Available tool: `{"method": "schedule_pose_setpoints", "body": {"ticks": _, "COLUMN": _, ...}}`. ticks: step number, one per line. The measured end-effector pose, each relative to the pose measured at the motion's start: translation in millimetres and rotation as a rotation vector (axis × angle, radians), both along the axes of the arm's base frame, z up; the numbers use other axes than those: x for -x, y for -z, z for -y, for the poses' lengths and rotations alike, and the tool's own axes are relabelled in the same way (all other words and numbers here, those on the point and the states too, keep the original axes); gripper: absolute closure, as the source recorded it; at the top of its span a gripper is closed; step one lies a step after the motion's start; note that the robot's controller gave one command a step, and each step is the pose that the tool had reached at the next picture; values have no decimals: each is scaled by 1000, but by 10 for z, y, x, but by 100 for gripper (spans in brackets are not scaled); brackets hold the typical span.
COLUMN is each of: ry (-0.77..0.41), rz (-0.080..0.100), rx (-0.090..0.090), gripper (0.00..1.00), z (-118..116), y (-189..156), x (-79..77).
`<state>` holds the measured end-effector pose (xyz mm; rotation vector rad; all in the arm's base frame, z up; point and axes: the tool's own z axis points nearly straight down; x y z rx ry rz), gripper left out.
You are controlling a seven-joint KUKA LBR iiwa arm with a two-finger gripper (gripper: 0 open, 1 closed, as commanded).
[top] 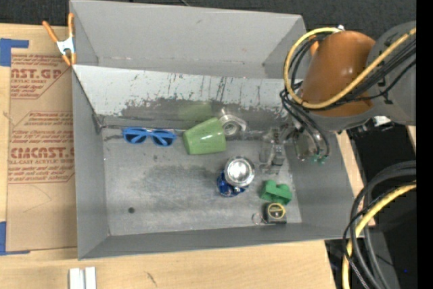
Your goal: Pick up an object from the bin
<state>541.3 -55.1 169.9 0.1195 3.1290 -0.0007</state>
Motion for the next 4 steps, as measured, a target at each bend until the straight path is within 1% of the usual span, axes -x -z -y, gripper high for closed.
{"method": "schedule_pose_setpoints", "body": {"ticks": 1, "ry": 0, "rz": -8, "rx": -1, "gripper": 0, "z": -5, "y": 46, "x": 19}}
{"method": "schedule_pose_setpoints", "body": {"ticks": 2, "ry": -5, "rz": -20, "rx": -2, "gripper": 0, "z": 193, "y": 930, "x": 417}}
{"method": "schedule_pose_setpoints", "body": {"ticks": 3, "ry": 9, "rz": -11, "rx": 0, "gripper": 0, "z": 647, "y": 902, "x": 491}}
{"method": "schedule_pose_setpoints", "body": {"ticks": 4, "ry": 5, "rz": -10, "rx": -3, "gripper": 100, "z": 608, "y": 902, "x": 481}}
